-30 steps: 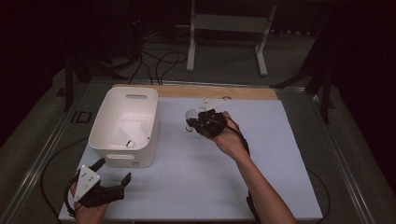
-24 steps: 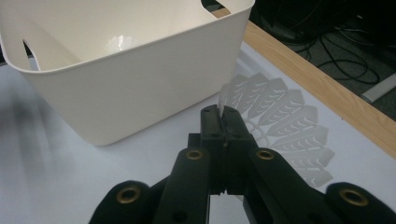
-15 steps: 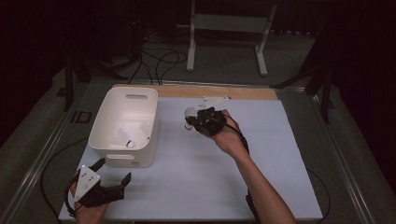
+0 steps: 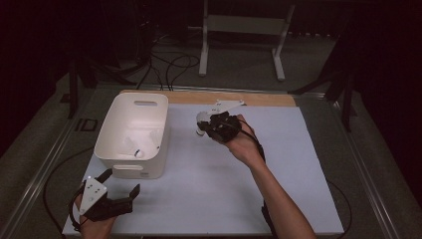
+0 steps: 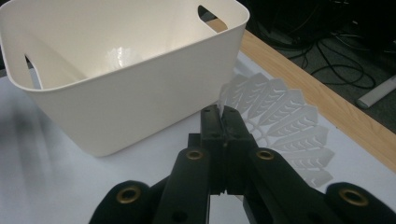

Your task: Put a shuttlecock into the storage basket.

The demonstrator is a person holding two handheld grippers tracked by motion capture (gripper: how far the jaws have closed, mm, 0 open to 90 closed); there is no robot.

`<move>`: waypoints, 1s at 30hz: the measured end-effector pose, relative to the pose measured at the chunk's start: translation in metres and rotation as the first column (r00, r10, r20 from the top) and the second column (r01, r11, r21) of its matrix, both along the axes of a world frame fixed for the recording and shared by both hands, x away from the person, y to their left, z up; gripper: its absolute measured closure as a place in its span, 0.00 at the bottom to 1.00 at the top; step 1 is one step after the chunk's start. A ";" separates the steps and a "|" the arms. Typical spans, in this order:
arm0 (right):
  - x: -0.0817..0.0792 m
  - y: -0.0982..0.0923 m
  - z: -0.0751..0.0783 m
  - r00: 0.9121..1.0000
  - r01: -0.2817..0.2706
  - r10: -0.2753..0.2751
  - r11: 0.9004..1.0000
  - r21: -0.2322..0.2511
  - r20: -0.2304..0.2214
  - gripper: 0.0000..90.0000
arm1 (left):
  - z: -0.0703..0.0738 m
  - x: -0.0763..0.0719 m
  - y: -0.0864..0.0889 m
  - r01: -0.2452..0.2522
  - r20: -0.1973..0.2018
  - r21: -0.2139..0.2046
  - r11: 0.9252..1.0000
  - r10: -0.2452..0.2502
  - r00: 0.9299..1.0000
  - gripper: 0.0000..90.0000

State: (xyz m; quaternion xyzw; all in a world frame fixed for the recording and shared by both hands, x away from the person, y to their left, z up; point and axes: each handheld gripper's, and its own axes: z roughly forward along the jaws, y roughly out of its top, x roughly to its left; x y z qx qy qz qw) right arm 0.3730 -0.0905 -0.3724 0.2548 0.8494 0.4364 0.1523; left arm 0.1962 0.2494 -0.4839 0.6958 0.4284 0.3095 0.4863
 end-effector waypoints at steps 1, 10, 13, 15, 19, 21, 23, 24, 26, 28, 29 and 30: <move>0.000 0.000 0.001 1.000 0.001 -0.001 1.000 -0.001 0.002 1.00 | 0.000 0.000 0.000 0.000 0.000 0.000 1.000 0.000 1.000 0.00; 0.002 0.000 0.005 1.000 0.012 -0.012 1.000 0.013 0.005 1.00 | 0.000 0.000 0.000 -0.002 0.000 0.001 1.000 0.002 1.000 0.00; 0.002 0.000 0.006 1.000 0.010 -0.010 1.000 0.016 0.011 1.00 | 0.000 0.000 0.000 -0.001 0.001 0.002 1.000 0.001 1.000 0.00; 0.002 0.001 0.007 1.000 0.013 -0.013 1.000 0.019 0.016 1.00 | 0.000 0.000 0.000 -0.002 0.000 0.000 1.000 0.002 1.000 0.00; 0.003 0.001 0.008 1.000 0.013 -0.013 1.000 0.024 0.016 1.00 | 0.000 0.000 0.001 -0.003 0.002 0.000 1.000 0.003 1.000 0.00; 0.003 0.002 0.009 1.000 0.014 -0.014 1.000 0.025 0.017 1.00 | 0.000 0.000 0.000 -0.003 0.000 0.000 1.000 0.003 1.000 0.00; 0.003 0.003 0.009 1.000 0.014 -0.015 0.999 0.030 0.017 1.00 | 0.000 0.000 0.000 -0.002 0.001 0.003 1.000 0.002 1.000 0.00; 0.004 0.003 0.009 1.000 0.014 -0.015 0.999 0.033 0.018 1.00 | 0.000 0.000 0.000 -0.003 0.001 0.003 1.000 0.003 1.000 0.00; 0.004 0.003 0.009 1.000 0.018 -0.018 0.999 0.034 0.016 1.00 | 0.000 0.000 0.000 -0.004 0.000 0.001 1.000 0.004 1.000 0.00; 0.005 0.003 0.009 1.000 0.022 -0.023 0.999 0.035 0.016 1.00 | 0.000 0.000 0.000 -0.004 0.001 0.001 1.000 0.004 1.000 0.00; 0.005 0.003 0.009 1.000 0.023 -0.024 0.999 0.037 0.020 1.00 | 0.000 0.000 0.001 -0.004 0.002 0.001 1.000 0.004 1.000 0.00; 0.005 0.003 0.010 1.000 0.022 -0.023 0.999 0.037 0.020 1.00 | 0.000 0.000 0.000 -0.004 0.001 0.001 1.000 0.004 1.000 0.00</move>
